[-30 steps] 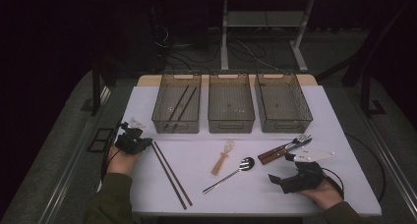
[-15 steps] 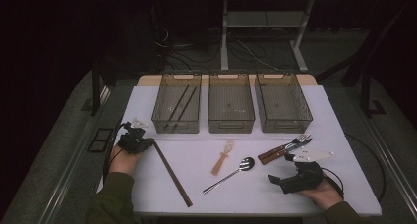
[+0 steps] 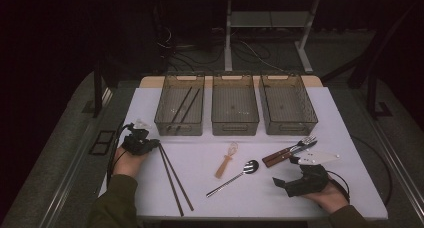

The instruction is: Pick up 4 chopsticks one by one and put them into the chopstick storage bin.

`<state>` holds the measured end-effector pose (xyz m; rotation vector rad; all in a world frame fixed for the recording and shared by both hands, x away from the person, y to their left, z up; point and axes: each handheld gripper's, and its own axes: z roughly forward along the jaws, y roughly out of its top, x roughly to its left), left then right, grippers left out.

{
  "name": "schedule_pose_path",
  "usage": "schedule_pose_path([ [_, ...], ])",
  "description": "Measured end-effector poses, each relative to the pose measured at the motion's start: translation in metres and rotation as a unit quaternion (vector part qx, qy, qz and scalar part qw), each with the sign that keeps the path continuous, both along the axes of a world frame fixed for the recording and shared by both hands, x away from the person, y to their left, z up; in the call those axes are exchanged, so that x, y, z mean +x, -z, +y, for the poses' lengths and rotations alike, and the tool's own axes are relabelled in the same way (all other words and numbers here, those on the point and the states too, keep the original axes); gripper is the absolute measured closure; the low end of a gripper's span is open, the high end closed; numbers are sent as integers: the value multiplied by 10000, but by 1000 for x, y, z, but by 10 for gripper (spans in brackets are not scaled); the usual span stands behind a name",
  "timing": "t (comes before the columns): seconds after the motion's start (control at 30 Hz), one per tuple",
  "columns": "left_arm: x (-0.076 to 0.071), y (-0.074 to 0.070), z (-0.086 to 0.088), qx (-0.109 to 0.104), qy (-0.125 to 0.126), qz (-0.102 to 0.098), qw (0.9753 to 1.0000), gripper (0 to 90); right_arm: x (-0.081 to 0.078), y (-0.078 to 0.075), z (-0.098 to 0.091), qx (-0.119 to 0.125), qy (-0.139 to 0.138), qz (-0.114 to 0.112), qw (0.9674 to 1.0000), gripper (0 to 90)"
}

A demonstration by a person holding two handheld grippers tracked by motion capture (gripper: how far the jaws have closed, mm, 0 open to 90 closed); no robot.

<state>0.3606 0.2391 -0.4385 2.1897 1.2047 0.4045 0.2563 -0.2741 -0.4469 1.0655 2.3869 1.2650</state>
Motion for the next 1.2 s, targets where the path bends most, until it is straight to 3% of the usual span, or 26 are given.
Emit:
schedule_pose_path([
  [0.27, 2, 1, -3, -98, 33, 3, 9999, 894, 0, 0, 0, -3, 3, -1, 10000, 14],
  [0.67, 8, 1, -15, -46, 156, -19, 9999, 894, 0, 0, 0, -7, 6, 11, 10000, 14],
  [1.2, 16, 3, -26, -150, 172, -73, 9997, 895, 1, 0, 0, -9, 9, 5, 10000, 14],
])
